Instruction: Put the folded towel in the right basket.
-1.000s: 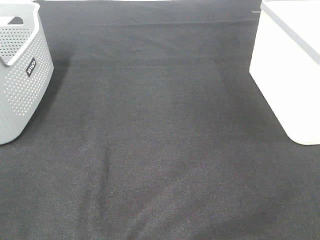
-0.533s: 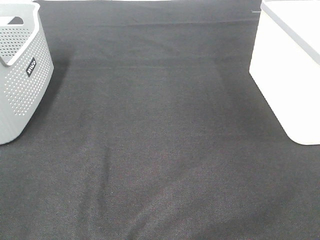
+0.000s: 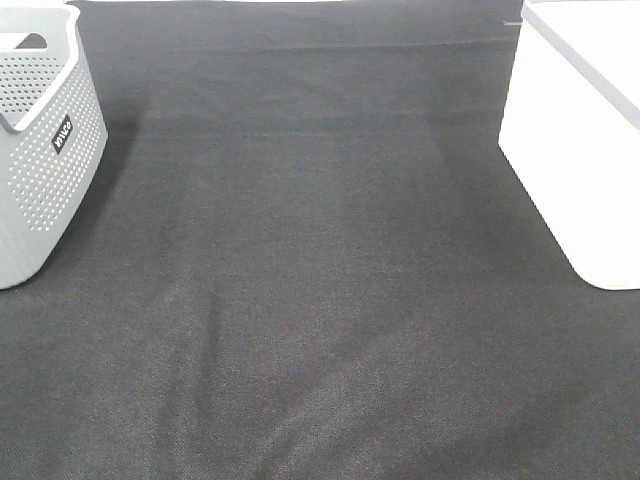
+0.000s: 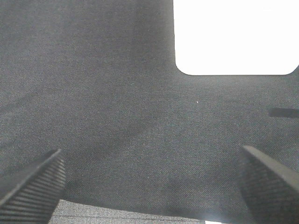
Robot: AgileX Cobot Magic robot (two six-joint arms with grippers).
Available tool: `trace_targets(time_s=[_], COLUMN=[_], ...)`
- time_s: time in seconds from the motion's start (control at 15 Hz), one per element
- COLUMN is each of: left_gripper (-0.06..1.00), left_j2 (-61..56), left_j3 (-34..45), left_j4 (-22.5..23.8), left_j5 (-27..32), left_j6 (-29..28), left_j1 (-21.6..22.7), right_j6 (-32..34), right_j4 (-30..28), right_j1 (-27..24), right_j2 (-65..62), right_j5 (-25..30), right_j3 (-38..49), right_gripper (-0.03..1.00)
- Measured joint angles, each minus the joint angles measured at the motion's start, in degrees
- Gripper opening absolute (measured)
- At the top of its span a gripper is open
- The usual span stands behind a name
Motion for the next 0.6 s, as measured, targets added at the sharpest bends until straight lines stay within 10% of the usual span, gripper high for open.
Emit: trace_targets(time_s=[0.6], left_gripper=[0.98], left_j2=[0.0], left_j3=[0.0], left_j4=[-0.2], left_j5=[0.0], left_j6=[0.0], left_j1=[0.0], right_j6=[0.0], right_j4=[0.0], right_j1=[-0.1], right_j2=[0.0], right_j5=[0.0], right_j3=[0.0], right_gripper=[0.96])
